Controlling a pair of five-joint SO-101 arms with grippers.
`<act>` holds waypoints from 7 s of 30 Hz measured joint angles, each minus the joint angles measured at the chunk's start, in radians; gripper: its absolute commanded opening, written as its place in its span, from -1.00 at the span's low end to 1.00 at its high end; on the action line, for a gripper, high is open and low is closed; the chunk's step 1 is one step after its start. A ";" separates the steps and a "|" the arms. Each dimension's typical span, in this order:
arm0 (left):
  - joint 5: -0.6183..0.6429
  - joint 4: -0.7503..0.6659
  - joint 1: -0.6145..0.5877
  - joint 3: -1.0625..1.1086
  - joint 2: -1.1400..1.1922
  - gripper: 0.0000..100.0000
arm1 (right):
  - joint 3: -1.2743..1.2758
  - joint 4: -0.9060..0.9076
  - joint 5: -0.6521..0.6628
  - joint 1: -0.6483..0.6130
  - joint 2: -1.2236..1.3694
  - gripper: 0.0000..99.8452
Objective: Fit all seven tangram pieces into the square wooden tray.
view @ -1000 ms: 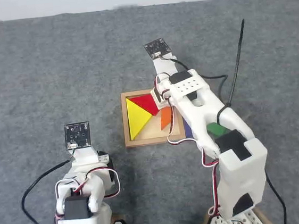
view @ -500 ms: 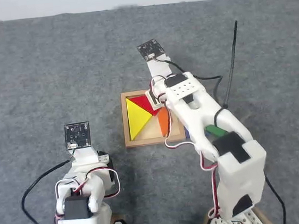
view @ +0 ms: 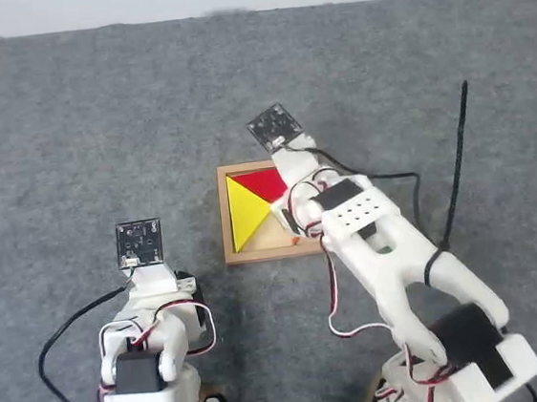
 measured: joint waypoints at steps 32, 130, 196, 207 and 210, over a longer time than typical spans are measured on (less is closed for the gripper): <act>0.000 0.000 0.000 0.000 0.000 -0.97 | -0.169 -0.028 0.058 0.123 0.281 -0.97; 0.000 0.000 0.000 0.000 0.000 -0.97 | -0.249 0.295 0.238 0.298 0.219 -0.93; 0.000 0.000 0.000 0.000 0.000 -0.97 | -0.944 0.764 1.637 -0.092 0.628 -0.82; 0.000 0.000 0.000 0.000 0.000 -0.97 | -0.944 0.844 1.766 -0.101 0.628 -0.83; 0.000 0.000 0.000 0.000 0.000 -0.97 | -0.944 0.845 1.781 -0.124 0.628 -0.83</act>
